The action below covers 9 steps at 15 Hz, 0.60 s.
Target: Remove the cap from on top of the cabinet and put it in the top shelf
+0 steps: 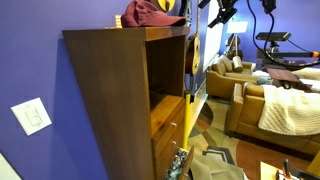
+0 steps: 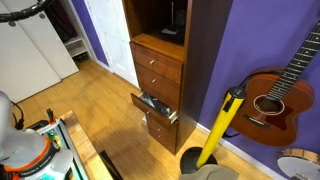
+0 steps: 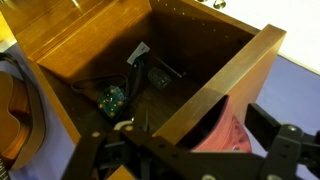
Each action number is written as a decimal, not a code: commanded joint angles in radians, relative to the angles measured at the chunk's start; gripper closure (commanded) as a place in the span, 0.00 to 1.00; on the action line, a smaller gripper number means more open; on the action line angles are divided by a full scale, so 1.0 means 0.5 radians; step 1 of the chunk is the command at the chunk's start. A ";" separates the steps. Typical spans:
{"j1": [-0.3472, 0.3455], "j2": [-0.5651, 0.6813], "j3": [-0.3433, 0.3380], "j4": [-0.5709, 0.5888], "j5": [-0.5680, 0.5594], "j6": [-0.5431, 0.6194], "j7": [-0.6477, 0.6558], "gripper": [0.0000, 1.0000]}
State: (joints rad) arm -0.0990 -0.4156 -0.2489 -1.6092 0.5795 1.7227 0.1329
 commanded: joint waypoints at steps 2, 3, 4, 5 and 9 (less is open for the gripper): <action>-0.001 0.029 0.016 -0.022 0.161 0.178 0.045 0.00; 0.001 0.039 0.015 -0.020 0.199 0.215 0.057 0.00; 0.000 0.051 0.017 -0.016 0.228 0.232 0.075 0.00; -0.005 0.065 0.023 -0.012 0.245 0.240 0.106 0.00; -0.018 0.117 0.034 -0.007 0.312 0.231 0.245 0.00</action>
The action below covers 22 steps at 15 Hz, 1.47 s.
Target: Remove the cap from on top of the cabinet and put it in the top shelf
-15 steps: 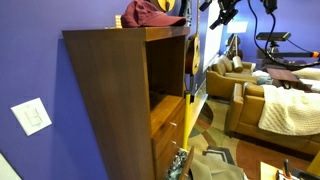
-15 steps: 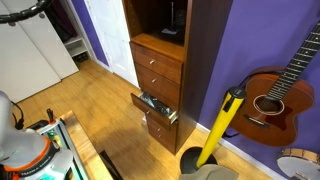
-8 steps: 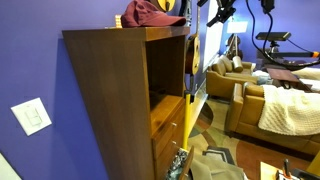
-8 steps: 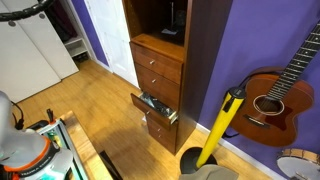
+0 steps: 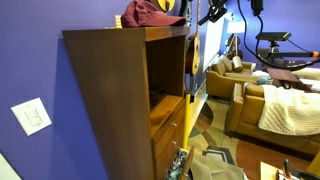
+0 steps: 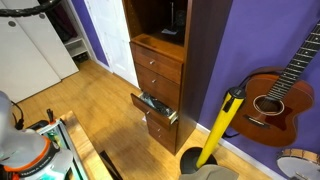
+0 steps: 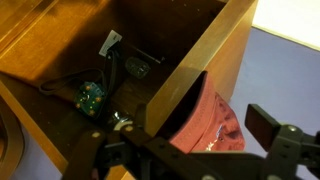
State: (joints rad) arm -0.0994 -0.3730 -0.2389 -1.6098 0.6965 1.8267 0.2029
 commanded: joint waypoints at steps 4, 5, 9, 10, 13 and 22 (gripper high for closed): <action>-0.022 0.077 0.031 -0.010 0.187 0.141 0.183 0.03; -0.021 0.087 0.035 -0.011 0.217 0.182 0.189 0.03; -0.017 0.121 0.054 -0.017 0.299 0.303 0.200 0.30; -0.016 0.127 0.056 -0.019 0.317 0.314 0.201 0.39; -0.017 0.147 0.067 -0.023 0.350 0.344 0.204 0.62; -0.031 0.156 0.034 -0.044 0.573 0.405 0.168 0.98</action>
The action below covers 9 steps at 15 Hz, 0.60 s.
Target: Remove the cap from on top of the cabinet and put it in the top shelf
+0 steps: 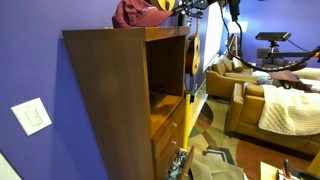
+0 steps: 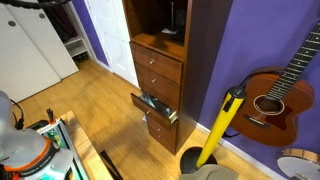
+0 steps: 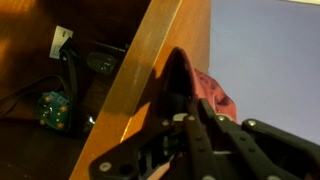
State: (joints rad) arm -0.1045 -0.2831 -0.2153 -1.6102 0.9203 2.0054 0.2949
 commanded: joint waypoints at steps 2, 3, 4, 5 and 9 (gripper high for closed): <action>-0.030 -0.037 -0.029 -0.035 0.209 0.070 -0.037 0.99; -0.034 -0.050 -0.038 -0.032 0.251 0.074 -0.053 0.99; -0.040 -0.065 -0.050 -0.029 0.298 0.077 -0.076 0.98; -0.046 -0.078 -0.064 -0.028 0.346 0.079 -0.094 0.98; -0.088 -0.148 -0.101 -0.003 0.410 0.031 -0.066 0.98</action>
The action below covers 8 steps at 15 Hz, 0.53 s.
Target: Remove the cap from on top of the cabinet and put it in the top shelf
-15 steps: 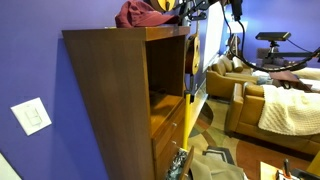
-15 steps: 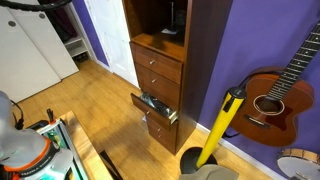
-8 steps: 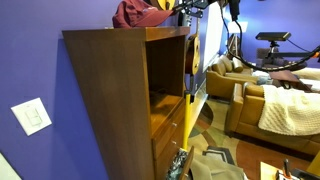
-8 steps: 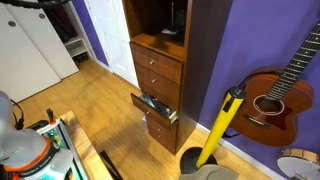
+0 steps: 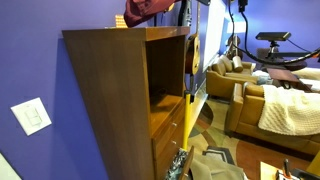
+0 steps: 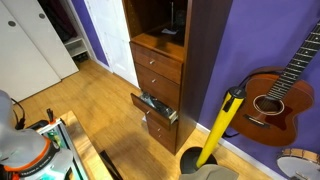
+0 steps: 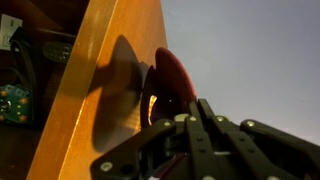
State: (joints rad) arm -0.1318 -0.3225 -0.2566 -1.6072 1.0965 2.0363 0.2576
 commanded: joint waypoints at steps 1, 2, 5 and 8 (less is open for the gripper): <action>-0.037 -0.091 -0.029 -0.001 0.059 -0.054 0.002 0.98; -0.038 -0.112 -0.039 0.005 0.062 -0.073 -0.002 0.98; -0.062 -0.166 -0.051 0.038 0.025 -0.124 0.107 0.98; -0.097 -0.222 -0.047 0.064 -0.011 -0.142 0.213 0.98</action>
State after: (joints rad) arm -0.1603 -0.4075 -0.2762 -1.5892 1.1018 2.0000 0.3065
